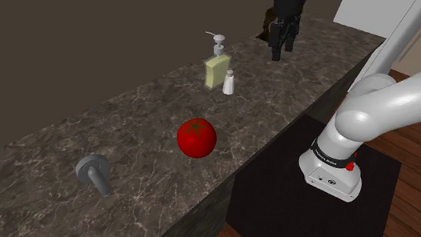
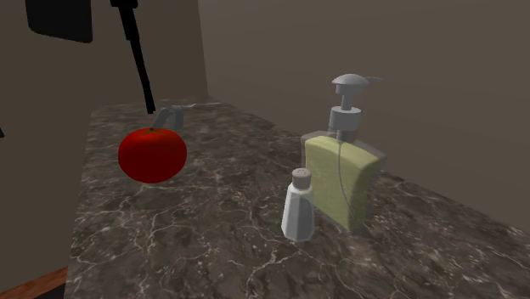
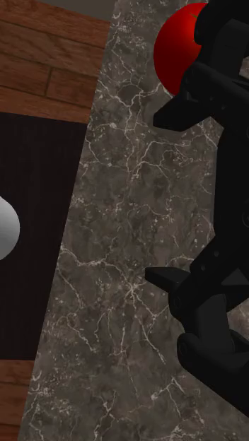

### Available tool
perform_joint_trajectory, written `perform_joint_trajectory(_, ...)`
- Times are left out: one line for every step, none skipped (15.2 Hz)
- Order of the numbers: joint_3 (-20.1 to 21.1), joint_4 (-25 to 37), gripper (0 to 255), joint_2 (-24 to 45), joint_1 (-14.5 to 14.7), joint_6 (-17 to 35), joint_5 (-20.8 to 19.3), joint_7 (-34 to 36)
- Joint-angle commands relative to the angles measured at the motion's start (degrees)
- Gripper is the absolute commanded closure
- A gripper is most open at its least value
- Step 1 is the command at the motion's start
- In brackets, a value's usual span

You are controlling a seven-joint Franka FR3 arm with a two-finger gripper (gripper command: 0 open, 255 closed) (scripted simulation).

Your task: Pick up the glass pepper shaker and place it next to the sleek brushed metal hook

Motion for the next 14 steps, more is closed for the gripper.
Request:
perform_joint_trajectory(0.0, 0.0, 0, 0.0, 0.0, 0.0, 0.0, 0.0)
perform_joint_trajectory(-0.06, -0.44, 0, 1.29, -0.16, 2.24, -0.04, -0.07)
perform_joint_trajectory(-0.13, -0.79, 0, 2.65, -0.32, 4.47, -0.07, -0.13)
perform_joint_trajectory(-0.2, -1.07, 0, 4.08, -0.48, 6.68, -0.09, -0.2)
perform_joint_trajectory(-0.26, -1.26, 0, 5.57, -0.65, 8.87, -0.09, -0.27)
perform_joint_trajectory(-0.34, -1.37, 0, 7.13, -0.8, 11.05, -0.1, -0.33)
perform_joint_trajectory(-0.42, -1.39, 0, 8.74, -0.95, 13.19, -0.1, -0.39)
perform_joint_trajectory(-0.49, -1.34, 0, 10.4, -1.1, 15.31, -0.08, -0.46)
perform_joint_trajectory(-0.58, -1.2, 0, 12.11, -1.23, 17.39, -0.07, -0.52)
perform_joint_trajectory(-0.68, -0.98, 0, 13.86, -1.36, 19.44, -0.04, -0.58)
perform_joint_trajectory(-0.77, -0.68, 0, 15.66, -1.49, 21.44, 0.0, -0.65)
perform_joint_trajectory(-0.88, -0.3, 0, 17.49, -1.6, 23.4, 0.04, -0.71)
perform_joint_trajectory(-0.99, 0.17, 0, 19.35, -1.71, 25.31, 0.1, -0.78)
perform_joint_trajectory(-1.1, 0.71, 0, 21.24, -1.81, 27.16, 0.17, -0.85)
